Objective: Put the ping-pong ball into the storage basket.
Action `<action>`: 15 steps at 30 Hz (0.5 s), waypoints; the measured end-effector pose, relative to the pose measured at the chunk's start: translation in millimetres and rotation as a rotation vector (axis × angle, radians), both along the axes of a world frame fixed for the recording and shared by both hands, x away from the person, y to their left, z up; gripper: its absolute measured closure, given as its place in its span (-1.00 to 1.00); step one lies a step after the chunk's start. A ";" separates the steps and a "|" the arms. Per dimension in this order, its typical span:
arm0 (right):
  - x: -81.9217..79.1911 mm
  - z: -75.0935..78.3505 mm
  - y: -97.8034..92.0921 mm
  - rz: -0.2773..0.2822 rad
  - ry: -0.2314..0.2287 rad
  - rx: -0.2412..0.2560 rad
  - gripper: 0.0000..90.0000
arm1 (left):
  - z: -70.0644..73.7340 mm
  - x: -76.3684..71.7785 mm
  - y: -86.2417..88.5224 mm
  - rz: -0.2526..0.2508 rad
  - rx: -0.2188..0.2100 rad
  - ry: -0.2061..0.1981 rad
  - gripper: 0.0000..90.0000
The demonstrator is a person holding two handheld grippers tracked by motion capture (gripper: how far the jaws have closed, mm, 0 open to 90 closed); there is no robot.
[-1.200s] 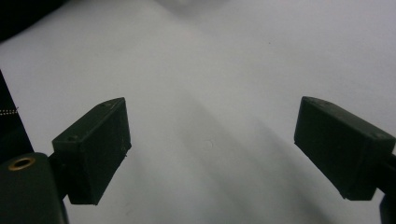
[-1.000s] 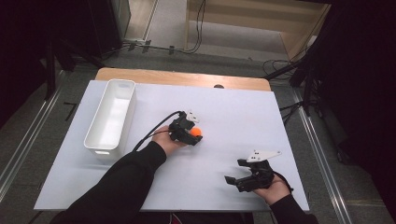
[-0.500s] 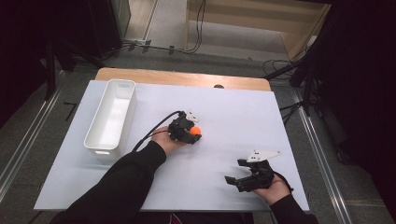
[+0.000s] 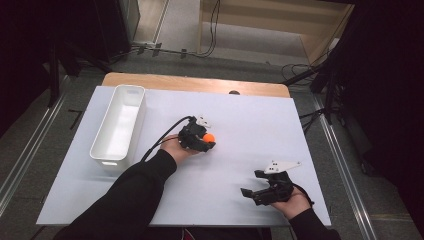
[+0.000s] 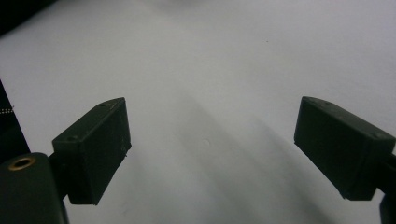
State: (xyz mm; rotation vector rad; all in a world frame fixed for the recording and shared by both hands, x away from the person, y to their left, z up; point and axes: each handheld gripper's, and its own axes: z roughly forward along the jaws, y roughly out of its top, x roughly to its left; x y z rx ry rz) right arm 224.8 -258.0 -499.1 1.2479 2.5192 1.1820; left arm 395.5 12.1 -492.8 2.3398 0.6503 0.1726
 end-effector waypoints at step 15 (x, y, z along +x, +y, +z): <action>0.4 -0.4 -0.1 -0.004 0.004 -0.002 -0.79 | 13.2 -2.3 4.6 -0.003 -0.011 0.017 0.11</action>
